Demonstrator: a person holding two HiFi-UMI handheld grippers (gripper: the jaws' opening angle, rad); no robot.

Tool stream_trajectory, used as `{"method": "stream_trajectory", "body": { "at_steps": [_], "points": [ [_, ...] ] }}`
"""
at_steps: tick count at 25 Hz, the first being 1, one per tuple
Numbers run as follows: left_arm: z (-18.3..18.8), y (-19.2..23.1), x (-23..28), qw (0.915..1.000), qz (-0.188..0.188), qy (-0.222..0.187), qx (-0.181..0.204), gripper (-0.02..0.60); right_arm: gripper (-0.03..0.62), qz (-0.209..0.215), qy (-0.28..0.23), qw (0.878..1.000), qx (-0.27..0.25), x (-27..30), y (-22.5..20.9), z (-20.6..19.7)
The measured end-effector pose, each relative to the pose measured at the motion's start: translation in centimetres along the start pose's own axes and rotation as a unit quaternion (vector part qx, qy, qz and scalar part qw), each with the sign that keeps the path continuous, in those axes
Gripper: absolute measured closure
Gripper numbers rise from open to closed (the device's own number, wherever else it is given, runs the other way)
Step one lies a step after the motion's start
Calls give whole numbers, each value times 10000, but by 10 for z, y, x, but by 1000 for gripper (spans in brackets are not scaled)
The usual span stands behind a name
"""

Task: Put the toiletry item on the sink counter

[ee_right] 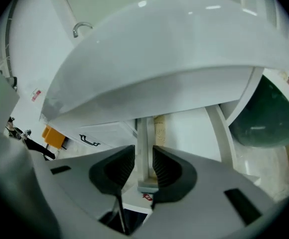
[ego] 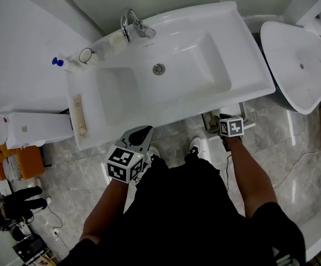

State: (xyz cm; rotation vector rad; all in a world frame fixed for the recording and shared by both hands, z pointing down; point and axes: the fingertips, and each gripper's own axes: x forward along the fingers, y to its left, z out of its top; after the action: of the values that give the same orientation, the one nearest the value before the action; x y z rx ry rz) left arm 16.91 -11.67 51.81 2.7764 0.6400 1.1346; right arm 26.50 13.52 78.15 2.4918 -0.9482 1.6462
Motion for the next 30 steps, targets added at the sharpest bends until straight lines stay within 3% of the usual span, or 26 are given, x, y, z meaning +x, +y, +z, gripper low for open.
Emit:
{"method": "stream_trajectory", "body": {
  "at_steps": [10, 17, 23, 30],
  "points": [
    [6, 20, -20, 9994, -182, -282, 119, 581, 490, 169, -722, 9972, -103, -70, 76, 33],
    [11, 42, -42, 9987, -143, -490, 78, 581, 499, 545, -1350, 9891, -201, -115, 151, 71],
    [7, 61, -58, 9980, -95, -618, -13, 581, 570, 941, -1937, 9747, -605, -141, 223, 113],
    [15, 77, -85, 9952, 39, -978, -29, 581, 582, 1488, -2481, 9516, -1037, -170, 301, 158]
  ]
}}
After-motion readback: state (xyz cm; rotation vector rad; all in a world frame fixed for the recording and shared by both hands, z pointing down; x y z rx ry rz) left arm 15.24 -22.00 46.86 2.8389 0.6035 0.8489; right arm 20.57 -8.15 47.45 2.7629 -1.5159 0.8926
